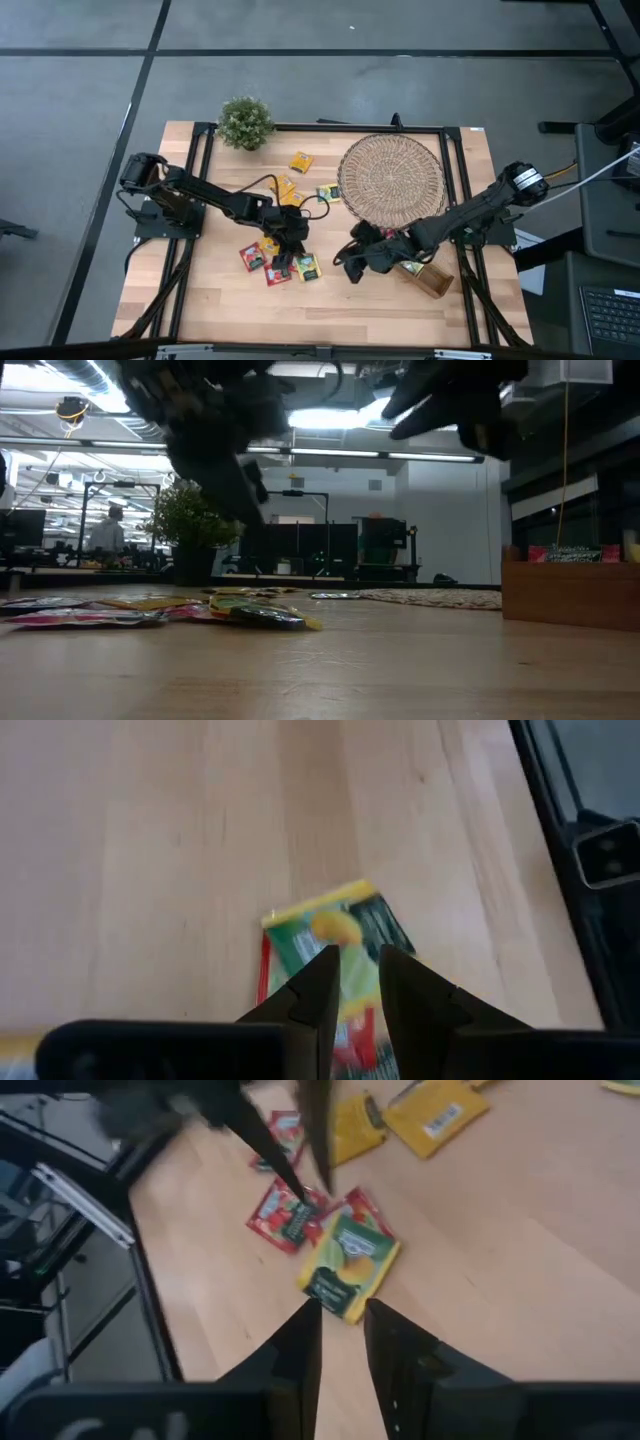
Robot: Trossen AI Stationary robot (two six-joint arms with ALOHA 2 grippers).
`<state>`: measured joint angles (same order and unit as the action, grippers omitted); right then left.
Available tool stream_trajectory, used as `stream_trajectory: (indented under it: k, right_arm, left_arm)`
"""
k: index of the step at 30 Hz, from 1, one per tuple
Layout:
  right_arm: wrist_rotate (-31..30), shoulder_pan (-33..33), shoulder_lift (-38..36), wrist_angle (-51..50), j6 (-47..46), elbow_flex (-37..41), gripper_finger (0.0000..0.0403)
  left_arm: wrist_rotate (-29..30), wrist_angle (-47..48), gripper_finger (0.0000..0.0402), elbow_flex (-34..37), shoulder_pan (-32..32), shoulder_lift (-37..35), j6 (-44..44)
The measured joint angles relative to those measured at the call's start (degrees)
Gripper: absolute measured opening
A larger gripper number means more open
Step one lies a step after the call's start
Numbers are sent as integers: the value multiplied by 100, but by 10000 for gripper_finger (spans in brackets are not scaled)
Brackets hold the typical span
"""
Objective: Pick & Place Tea
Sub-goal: Put the bottom yellow tea bag into the middle slot of the wooden organizer
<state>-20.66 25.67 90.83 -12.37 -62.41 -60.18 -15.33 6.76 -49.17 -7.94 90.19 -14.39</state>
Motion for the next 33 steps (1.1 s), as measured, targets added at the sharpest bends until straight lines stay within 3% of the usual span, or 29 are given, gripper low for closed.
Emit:
stream_trajectory:
  k: [10,13,27,33]
  right_arm:
    - [749,-288,467,657,675,2,6]
    - [885,-330,566,883,989,2,8]
    - [1480,-678,1056,1133,1807,2,7]
    - [1482,-678,1182,1152,2069,2,39]
  left_arm:
    - [85,524,70,0,-62,-1105,72]
    - [146,547,70,0,-152,-1136,55]
    - [1493,552,70,2,-684,-706,-308]
    - [1450,547,60,2,-734,-281,-389]
